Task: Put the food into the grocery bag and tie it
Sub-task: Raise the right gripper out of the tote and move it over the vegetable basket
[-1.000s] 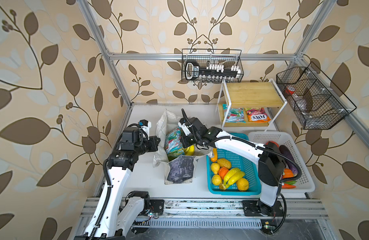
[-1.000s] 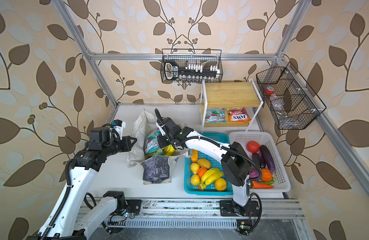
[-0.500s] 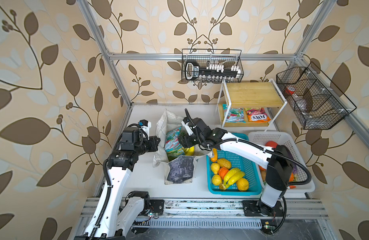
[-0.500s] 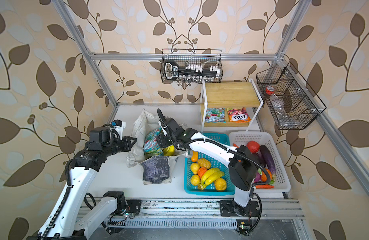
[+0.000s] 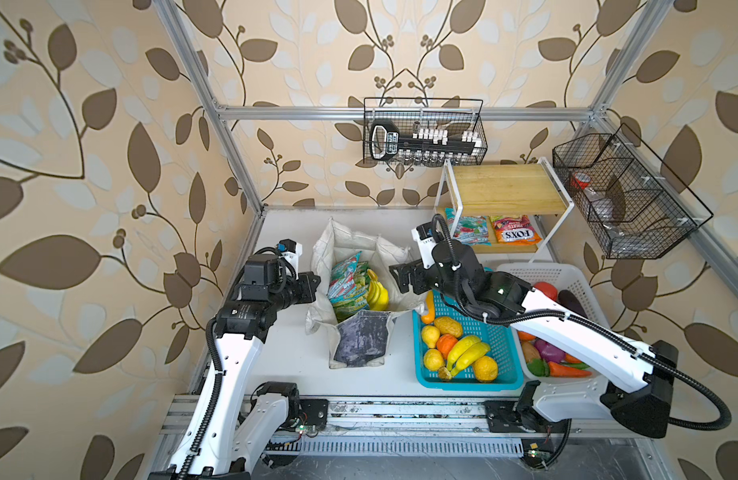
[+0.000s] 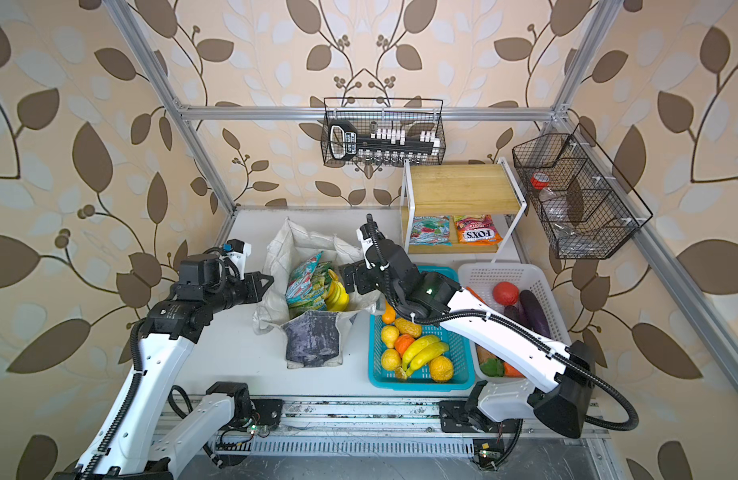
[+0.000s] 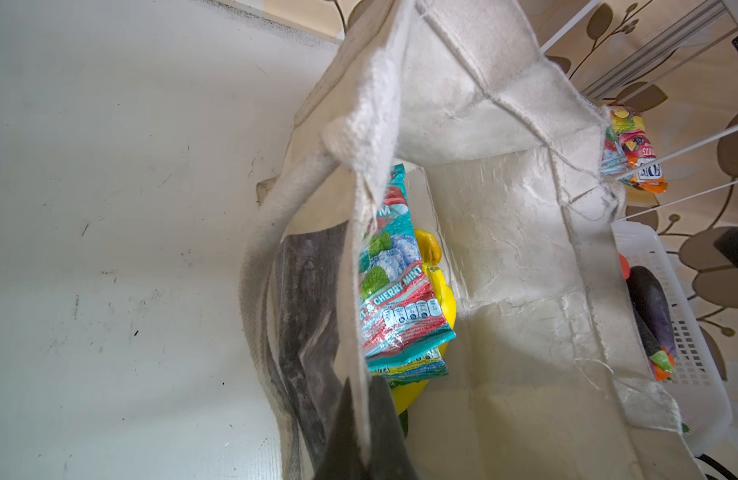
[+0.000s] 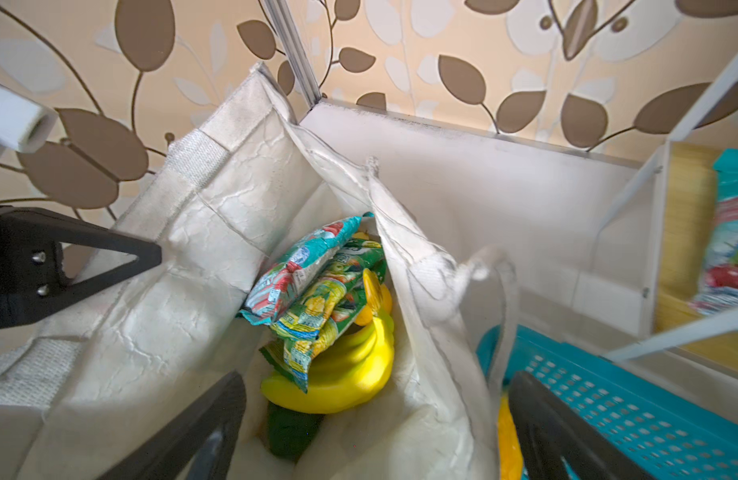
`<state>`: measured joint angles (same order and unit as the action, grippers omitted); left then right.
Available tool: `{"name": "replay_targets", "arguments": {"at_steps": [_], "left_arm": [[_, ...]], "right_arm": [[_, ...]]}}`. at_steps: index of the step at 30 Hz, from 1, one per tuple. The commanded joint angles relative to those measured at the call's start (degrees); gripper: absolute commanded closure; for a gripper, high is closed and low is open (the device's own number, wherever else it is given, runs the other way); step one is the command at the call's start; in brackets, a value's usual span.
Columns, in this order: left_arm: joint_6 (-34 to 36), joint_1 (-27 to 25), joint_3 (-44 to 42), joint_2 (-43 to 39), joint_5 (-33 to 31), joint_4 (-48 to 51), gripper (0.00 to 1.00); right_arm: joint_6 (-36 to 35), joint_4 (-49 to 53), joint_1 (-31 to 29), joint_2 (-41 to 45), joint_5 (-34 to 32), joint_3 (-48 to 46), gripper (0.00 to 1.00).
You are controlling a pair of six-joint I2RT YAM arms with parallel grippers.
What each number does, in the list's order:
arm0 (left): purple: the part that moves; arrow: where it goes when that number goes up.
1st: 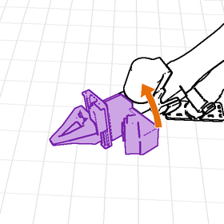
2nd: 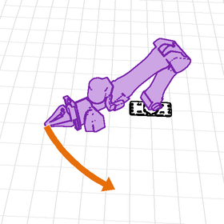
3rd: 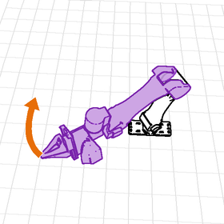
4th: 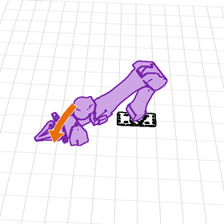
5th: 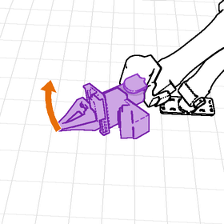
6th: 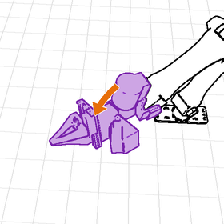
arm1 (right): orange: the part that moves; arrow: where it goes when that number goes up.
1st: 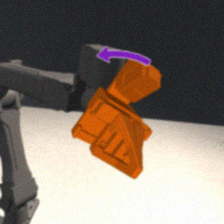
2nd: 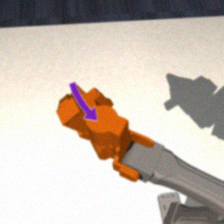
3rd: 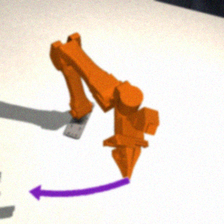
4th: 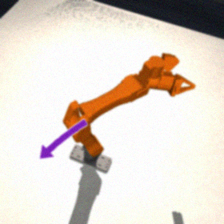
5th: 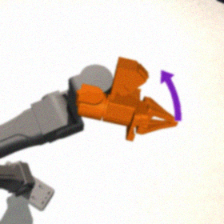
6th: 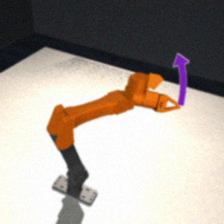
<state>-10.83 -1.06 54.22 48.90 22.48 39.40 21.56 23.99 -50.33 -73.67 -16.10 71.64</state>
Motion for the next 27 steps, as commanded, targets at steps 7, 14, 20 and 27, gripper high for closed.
{"name": "replay_targets", "arguments": {"at_steps": [7,14,20,27], "left_arm": [[0.8,-0.2,0.5,-0.7,1.4,-0.6,1.0],[0.4,-0.2,0.5,-0.7,1.7,-0.7,1.0],[-0.1,-0.2,0.5,-0.9,2.7,-0.8,1.0],[0.1,-1.1,0.7,-1.7,2.1,-0.5,1.0]], "right_arm": [[-1.3,5.5,8.4,12.6,-2.1,-9.6,0.0],[1.2,6.6,23.1,21.6,7.7,-18.0,0.0],[1.9,10.5,35.3,23.9,13.2,-21.6,0.0],[0.5,12.8,50.0,28.5,10.8,-26.8,0.01]]}}
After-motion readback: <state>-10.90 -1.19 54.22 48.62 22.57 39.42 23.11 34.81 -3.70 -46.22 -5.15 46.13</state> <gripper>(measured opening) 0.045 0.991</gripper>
